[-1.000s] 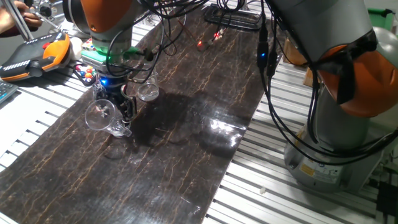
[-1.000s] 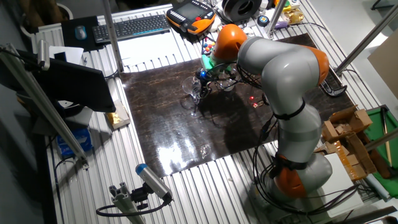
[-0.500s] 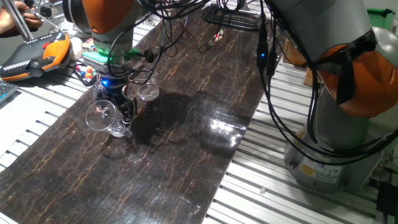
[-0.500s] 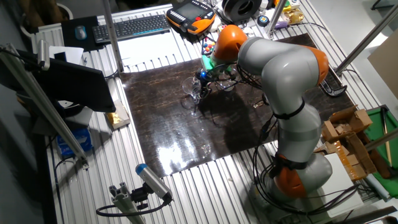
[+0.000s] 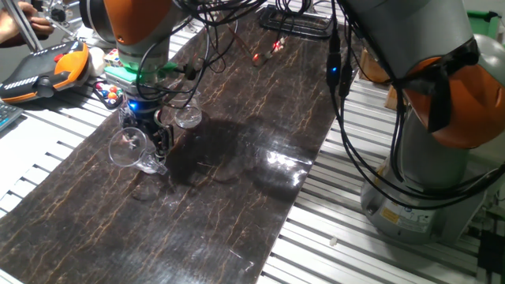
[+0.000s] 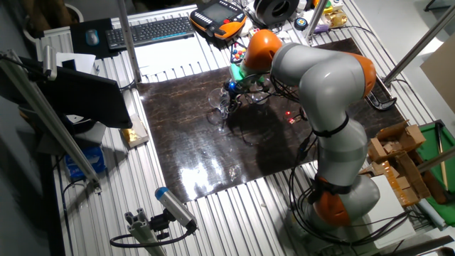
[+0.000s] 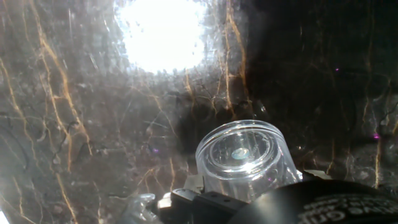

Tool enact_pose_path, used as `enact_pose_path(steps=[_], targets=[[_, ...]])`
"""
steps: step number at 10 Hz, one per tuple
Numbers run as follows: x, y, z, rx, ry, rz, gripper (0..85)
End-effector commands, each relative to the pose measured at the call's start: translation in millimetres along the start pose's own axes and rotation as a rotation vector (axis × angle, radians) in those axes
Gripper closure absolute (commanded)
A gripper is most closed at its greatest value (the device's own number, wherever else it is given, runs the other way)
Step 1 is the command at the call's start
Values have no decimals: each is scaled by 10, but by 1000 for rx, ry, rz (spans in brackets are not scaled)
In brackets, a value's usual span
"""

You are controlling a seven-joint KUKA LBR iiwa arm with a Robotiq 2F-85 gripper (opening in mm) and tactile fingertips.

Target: Pour the water from one cup into another empty cup

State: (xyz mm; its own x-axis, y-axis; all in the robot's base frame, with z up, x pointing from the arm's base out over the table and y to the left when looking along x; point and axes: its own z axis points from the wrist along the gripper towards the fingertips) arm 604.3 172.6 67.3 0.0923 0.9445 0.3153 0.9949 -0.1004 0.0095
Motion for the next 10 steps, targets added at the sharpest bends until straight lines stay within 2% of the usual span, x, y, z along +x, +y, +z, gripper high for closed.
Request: enact_pose_path(steps=[1, 2, 6, 8, 10], targets=[[-6, 1, 6, -4, -3, 0, 23], [-18, 1, 21, -6, -9, -3, 0], [-57, 10, 39, -5, -25, -19, 3], [-76, 18, 50, -6, -26, -26, 30], [-104, 24, 55, 0, -30, -32, 93]])
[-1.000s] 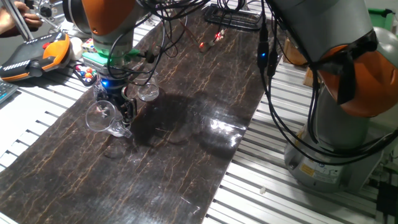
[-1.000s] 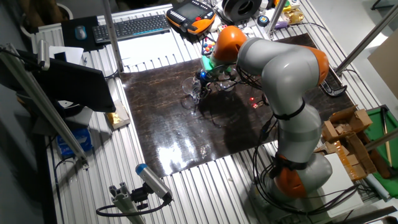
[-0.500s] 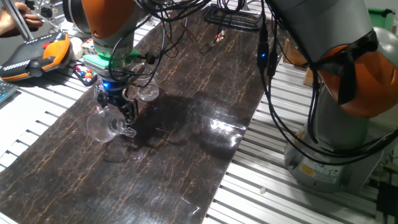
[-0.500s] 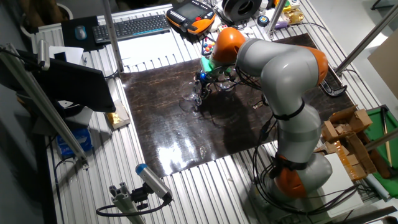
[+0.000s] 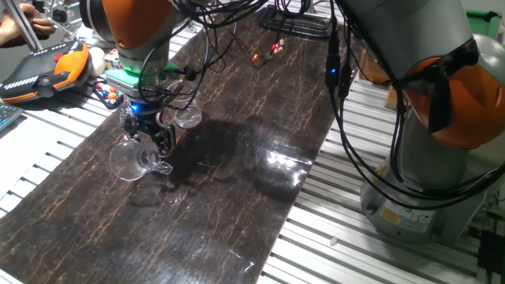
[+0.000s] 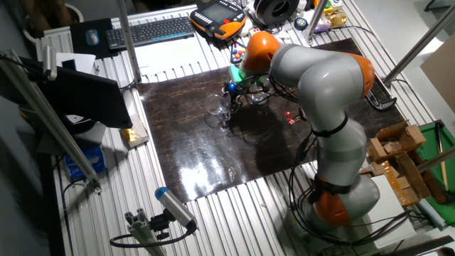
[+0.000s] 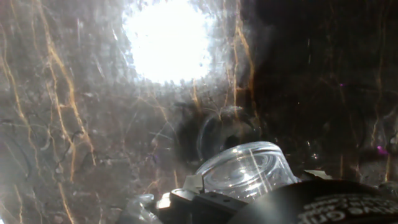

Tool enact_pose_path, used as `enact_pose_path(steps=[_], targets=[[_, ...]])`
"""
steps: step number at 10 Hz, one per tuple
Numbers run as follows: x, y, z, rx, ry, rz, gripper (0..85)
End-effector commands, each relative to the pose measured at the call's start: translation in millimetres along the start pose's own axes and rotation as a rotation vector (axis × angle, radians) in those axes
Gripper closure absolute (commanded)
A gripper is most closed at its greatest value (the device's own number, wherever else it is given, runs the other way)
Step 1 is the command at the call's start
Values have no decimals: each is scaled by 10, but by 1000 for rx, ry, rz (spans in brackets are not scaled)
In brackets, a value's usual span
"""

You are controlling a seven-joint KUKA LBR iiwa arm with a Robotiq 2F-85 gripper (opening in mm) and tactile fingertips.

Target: Pour the water from one cup into another empty cup

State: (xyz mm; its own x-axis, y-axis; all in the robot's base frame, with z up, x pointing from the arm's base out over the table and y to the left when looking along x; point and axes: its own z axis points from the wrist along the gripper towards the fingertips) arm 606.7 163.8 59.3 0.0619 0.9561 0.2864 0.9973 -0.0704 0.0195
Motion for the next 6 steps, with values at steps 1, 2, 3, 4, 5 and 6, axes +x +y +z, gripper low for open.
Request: enact_pose_path(steps=[1, 2, 3, 4, 5, 6], targets=[[-17, -5, 12, 2, 1, -2, 137], [-47, 5, 21, 7, 1, -5, 147], [-82, 10, 25, 8, -8, -10, 143], [-119, 15, 25, 7, -19, -16, 143], [-155, 28, 19, 8, -36, -21, 130], [-210, 48, 1, 9, -70, -27, 117]])
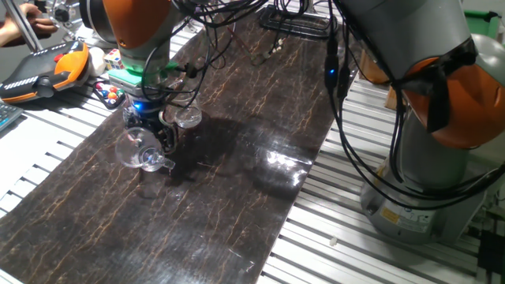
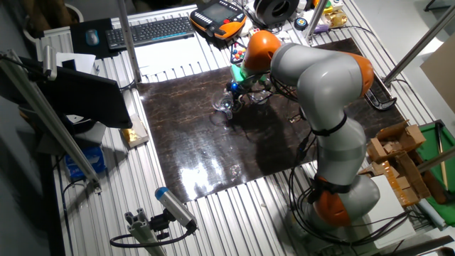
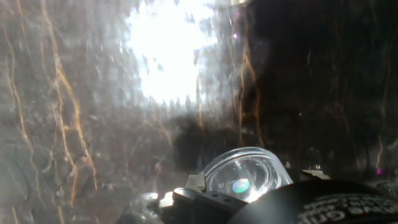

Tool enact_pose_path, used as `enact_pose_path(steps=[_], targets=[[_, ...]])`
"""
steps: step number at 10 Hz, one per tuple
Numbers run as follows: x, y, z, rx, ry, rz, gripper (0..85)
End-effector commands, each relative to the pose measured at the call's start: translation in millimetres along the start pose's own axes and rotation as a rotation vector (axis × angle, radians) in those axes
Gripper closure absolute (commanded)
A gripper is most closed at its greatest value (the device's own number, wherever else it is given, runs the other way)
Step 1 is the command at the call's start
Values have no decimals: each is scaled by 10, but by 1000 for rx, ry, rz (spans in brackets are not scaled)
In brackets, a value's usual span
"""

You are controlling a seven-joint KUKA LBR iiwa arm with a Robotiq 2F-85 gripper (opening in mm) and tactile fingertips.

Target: Pour the water from one cup into another empty cup

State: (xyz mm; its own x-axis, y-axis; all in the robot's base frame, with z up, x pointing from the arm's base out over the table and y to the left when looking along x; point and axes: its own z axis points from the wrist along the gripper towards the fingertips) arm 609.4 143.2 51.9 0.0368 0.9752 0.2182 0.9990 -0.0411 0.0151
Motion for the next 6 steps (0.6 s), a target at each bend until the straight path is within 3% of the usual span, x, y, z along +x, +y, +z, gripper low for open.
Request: enact_pose_path(steps=[1, 3, 6], targets=[[-45, 23, -27, -3, -10, -1, 93], [-136, 58, -63, 3, -26, -9, 97], [-258, 101, -141, 1, -75, -33, 97]])
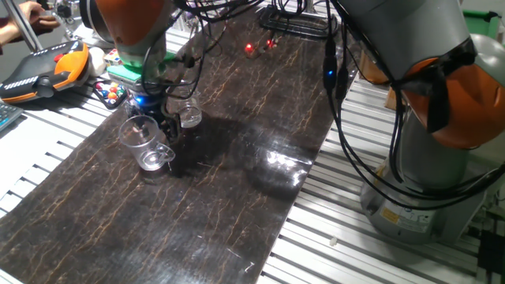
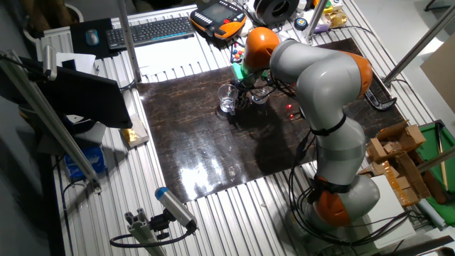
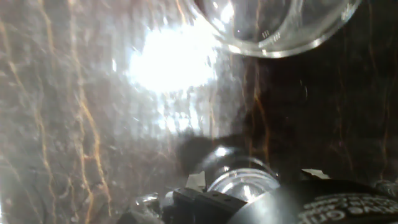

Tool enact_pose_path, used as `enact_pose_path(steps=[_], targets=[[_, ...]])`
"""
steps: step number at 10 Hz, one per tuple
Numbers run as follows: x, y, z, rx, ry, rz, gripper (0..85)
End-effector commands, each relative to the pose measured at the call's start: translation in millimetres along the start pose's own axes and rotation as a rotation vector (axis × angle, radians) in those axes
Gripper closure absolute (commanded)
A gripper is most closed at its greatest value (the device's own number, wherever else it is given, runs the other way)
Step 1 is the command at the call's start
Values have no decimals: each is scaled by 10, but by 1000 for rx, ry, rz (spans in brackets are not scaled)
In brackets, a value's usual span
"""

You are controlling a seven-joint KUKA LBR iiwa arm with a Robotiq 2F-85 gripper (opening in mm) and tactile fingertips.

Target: Pour the water from one cup into another empty cup

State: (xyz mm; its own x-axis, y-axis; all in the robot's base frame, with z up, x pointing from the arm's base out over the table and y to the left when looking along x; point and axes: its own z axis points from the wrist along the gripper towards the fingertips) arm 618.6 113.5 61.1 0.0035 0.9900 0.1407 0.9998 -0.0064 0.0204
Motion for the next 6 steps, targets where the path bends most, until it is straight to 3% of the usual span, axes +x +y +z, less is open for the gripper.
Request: enact_pose_path(steps=[1, 6], targets=[[-33, 25, -50, 1, -9, -6, 100], [-164, 78, -630, 38, -62, -57, 153]])
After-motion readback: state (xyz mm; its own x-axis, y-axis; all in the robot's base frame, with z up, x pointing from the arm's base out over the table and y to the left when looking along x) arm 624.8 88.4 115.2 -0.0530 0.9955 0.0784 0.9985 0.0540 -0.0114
